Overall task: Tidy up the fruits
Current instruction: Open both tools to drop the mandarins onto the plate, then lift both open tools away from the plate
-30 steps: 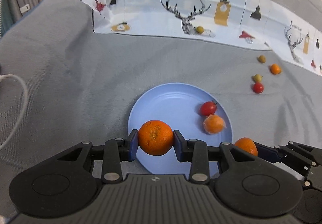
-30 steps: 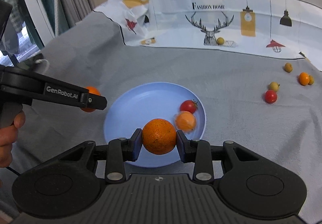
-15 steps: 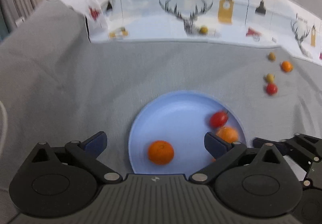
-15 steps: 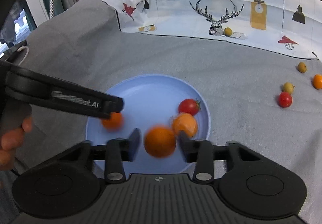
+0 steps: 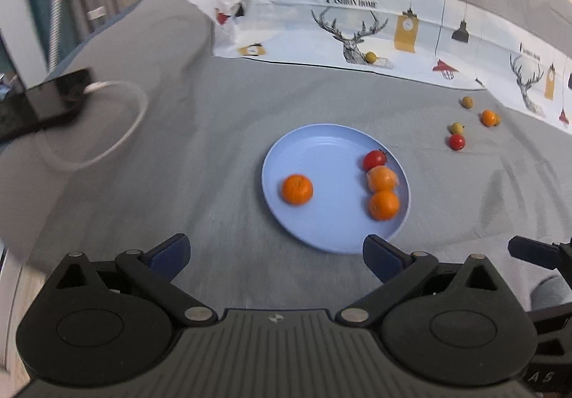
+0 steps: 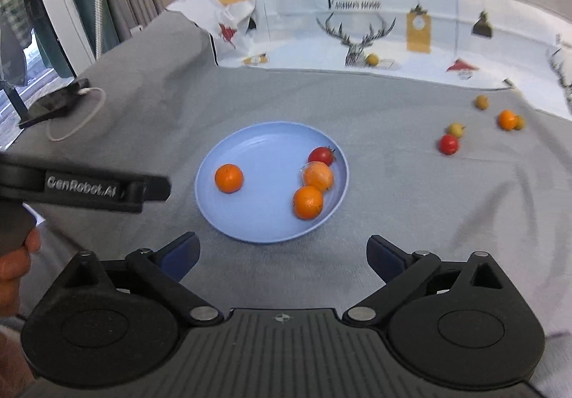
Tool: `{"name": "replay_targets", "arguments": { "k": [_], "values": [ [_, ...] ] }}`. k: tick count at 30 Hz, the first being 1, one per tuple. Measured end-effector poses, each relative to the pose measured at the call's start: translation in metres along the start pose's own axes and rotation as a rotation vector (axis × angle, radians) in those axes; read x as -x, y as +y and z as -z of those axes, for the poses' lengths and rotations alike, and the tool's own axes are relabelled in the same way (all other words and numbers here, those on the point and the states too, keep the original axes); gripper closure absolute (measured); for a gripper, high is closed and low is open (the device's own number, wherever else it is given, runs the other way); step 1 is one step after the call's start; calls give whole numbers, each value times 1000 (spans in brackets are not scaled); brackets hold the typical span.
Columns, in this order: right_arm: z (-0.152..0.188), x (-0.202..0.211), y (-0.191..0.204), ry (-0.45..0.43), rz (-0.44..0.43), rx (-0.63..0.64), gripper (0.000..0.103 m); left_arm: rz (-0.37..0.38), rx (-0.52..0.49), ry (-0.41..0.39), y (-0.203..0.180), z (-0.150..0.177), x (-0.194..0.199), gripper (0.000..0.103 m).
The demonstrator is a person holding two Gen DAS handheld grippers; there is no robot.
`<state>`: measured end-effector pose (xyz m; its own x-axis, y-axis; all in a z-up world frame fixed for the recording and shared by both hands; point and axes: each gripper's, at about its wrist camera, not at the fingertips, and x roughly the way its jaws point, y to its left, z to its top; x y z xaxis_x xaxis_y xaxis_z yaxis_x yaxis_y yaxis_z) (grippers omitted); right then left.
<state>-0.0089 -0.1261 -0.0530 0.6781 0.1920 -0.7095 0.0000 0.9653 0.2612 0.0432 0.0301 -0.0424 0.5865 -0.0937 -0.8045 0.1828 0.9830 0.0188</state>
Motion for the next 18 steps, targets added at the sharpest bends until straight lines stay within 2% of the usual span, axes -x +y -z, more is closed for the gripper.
{"name": "replay_targets", "arguments": {
  "k": [5,18],
  "values": [
    [14,38,10,-76,4,25,1,-39,-50,-83,-5,22,37,0],
    [37,103,25,-235,25,94,1,-16,-58,-198,-15,44,98,0]
  ]
}}
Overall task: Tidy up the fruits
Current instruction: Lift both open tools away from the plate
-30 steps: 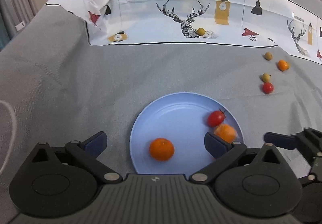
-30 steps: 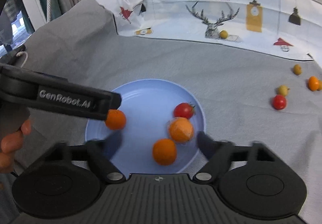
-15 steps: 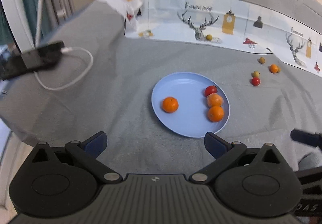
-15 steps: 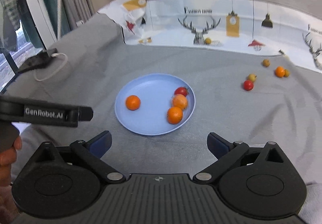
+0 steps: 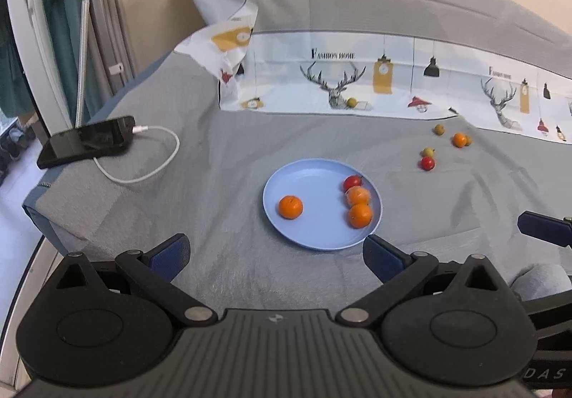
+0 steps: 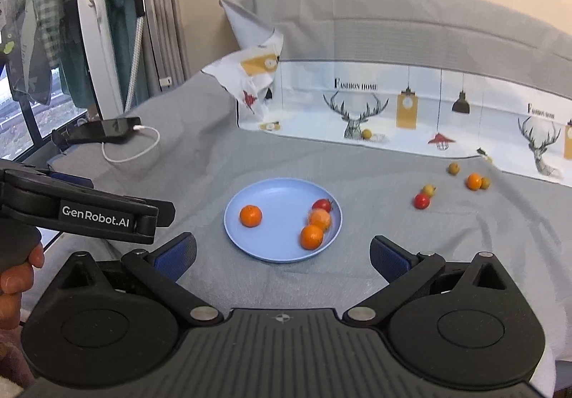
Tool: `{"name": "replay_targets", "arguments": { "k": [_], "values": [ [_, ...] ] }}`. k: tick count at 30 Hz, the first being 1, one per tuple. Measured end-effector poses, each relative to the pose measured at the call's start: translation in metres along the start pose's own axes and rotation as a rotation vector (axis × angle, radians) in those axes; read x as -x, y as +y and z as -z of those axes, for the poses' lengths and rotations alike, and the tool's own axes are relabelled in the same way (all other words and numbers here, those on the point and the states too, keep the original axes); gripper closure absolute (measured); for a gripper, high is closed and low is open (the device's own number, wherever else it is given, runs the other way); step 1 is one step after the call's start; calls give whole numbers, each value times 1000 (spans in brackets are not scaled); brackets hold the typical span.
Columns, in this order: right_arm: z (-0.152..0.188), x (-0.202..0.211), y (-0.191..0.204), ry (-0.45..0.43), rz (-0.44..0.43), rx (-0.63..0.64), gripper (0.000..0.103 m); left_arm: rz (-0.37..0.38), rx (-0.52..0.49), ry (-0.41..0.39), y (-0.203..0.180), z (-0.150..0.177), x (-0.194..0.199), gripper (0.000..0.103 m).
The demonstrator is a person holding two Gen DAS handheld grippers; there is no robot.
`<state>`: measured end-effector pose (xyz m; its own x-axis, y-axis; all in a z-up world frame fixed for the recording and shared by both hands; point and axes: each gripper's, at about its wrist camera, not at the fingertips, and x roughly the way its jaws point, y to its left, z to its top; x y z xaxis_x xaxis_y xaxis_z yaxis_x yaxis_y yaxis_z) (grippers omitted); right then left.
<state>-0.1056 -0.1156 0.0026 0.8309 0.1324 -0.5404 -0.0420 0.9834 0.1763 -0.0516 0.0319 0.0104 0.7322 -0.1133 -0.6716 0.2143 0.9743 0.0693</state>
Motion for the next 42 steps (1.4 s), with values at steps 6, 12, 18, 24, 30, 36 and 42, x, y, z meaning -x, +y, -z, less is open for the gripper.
{"name": "replay_targets", "arguments": {
  "k": [6,12,18,24,30,36,42],
  "values": [
    [2,16,4,-35,4,4,1,-4,12,-20,2,3,14,0],
    [4,25,7,-58,9,13,1,-2,14,-41,4,5,24,0],
    [5,28,8,-67,16,19,1,2,7,-59,4,5,29,0],
    [5,29,9,-66,16,24,1,3,8,-59,5,5,29,0],
    [7,29,10,-63,16,26,1,4,7,-60,5,5,29,0],
    [6,29,9,-54,19,25,1,8,4,-50,3,6,26,0],
    [5,24,6,-37,18,14,1,9,-4,-31,0,4,17,0]
  ]
}}
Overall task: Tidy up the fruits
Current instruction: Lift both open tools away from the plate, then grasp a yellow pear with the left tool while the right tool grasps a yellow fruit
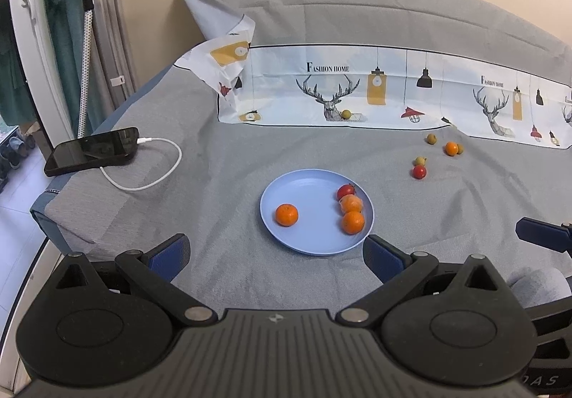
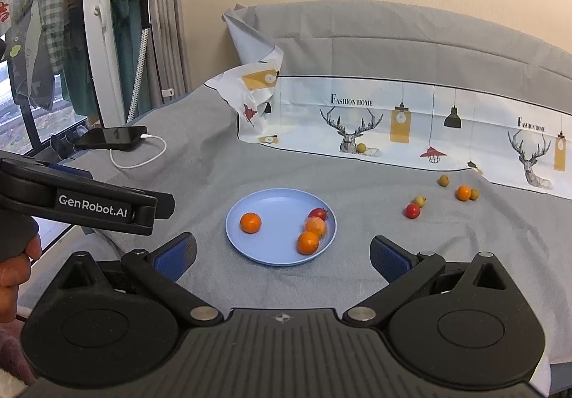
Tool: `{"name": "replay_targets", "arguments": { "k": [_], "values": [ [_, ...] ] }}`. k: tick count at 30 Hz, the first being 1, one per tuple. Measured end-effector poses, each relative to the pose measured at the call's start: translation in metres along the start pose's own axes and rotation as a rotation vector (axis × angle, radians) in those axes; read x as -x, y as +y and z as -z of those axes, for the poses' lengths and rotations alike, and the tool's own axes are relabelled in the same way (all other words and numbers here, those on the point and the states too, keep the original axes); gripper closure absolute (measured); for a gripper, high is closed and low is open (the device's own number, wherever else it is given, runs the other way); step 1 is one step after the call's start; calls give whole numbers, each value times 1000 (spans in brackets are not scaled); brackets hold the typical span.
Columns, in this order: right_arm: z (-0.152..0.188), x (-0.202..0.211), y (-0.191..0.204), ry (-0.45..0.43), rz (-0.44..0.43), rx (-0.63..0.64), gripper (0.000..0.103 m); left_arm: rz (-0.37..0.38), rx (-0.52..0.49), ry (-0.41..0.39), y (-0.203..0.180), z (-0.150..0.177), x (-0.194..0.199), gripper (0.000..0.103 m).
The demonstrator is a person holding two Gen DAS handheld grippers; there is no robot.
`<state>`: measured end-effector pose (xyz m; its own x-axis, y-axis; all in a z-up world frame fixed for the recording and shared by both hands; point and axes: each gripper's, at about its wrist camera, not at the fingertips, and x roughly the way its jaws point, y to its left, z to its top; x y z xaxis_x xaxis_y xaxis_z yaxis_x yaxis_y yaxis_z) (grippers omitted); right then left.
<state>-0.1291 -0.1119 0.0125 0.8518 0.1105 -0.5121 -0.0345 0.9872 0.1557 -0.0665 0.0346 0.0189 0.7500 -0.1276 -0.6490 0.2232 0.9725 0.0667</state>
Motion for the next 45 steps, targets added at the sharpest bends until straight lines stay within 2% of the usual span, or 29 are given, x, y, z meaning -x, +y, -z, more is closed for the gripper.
{"name": "replay_targets", "arguments": {
  "k": [6,11,15,22,29,33,37,42,45],
  "values": [
    [0,-10,-4,22,-3,-16,1,-1,-13,25,-4,-2,-12,0],
    [4,-22,-14,51,-1,-48,1,4,-32,77,-10,-4,-32,0],
    [7,-30,-34,55,39,-98,1,11,-56,96,-24,-15,-51,0],
    [7,-44,-105,41,187,-229,1,90,-84,136,-74,-54,-100,0],
    [0,-76,-201,-7,390,-320,1,173,-161,147,-154,-101,-171,0],
    [-1,-118,-264,17,472,-348,1,207,-203,171,-202,-125,-229,0],
    [1,-171,-320,36,492,-370,1,242,-229,221,-241,-143,-292,0],
    [2,-247,-374,69,502,-331,1,233,-254,311,-285,-149,-376,0],
    [1,-294,-402,131,497,-298,1,222,-270,363,-301,-147,-419,0]
  ]
}}
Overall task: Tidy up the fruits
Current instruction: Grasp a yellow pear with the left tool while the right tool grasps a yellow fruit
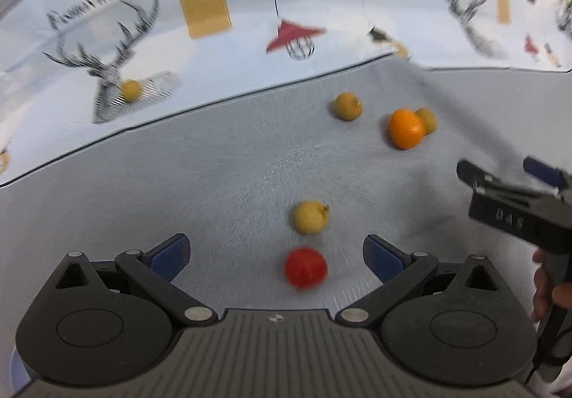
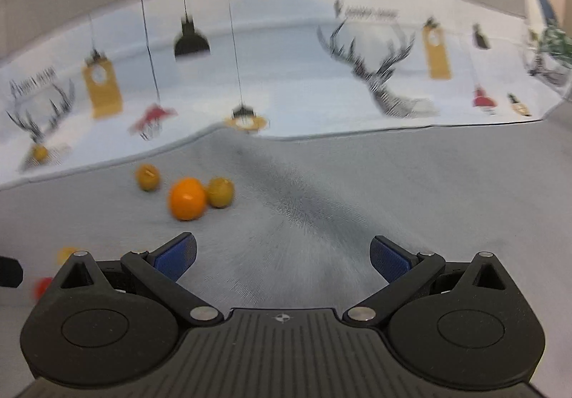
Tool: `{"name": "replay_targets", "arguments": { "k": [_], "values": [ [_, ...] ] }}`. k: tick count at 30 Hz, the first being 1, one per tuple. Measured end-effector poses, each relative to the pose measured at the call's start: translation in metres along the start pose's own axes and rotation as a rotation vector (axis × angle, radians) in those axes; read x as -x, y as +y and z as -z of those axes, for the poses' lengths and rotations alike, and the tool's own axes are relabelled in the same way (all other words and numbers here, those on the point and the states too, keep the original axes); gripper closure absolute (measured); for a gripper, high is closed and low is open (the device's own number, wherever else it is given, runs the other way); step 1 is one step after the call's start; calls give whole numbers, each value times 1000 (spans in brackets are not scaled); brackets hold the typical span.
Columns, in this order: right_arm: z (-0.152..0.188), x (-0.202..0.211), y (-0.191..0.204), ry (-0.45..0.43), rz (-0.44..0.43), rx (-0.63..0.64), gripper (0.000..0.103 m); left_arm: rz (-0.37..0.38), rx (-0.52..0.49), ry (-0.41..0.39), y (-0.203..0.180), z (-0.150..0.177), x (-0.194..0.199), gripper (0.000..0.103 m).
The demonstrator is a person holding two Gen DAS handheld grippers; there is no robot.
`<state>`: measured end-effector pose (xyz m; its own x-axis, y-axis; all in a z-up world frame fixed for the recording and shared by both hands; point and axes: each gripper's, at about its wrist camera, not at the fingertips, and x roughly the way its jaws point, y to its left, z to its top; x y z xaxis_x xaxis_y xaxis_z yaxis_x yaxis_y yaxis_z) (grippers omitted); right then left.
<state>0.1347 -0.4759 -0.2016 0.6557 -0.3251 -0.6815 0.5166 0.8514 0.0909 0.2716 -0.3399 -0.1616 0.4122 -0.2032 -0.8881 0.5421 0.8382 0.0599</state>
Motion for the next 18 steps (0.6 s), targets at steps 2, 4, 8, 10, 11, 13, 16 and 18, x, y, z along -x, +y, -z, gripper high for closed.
{"name": "replay_targets", "arguments": {
  "k": [2,4,8,10,11,13,16,18],
  "values": [
    [-5,-26,3,14,1,25,1,-8,6,36,2,-7,-25,0],
    [-9,-51,8,29,7,56,1,-39,3,56,3,-10,-43,0],
    [-13,-72,24,-30,-22,110,1,-9,22,71,17,-11,-56,0],
    [-12,-74,30,-57,-35,131,1,-5,29,73,21,-11,-57,0],
    [-11,-75,31,-66,-37,136,1,-2,34,71,22,-10,-57,0],
    [-10,-75,33,-79,-48,141,14,12,46,64,22,-9,-53,14],
    [-10,-67,33,-110,-130,143,77,52,-27,-11,11,-5,-37,75],
    [-10,-64,35,-105,-101,146,77,80,-34,-6,8,-4,-33,75]
  ]
}}
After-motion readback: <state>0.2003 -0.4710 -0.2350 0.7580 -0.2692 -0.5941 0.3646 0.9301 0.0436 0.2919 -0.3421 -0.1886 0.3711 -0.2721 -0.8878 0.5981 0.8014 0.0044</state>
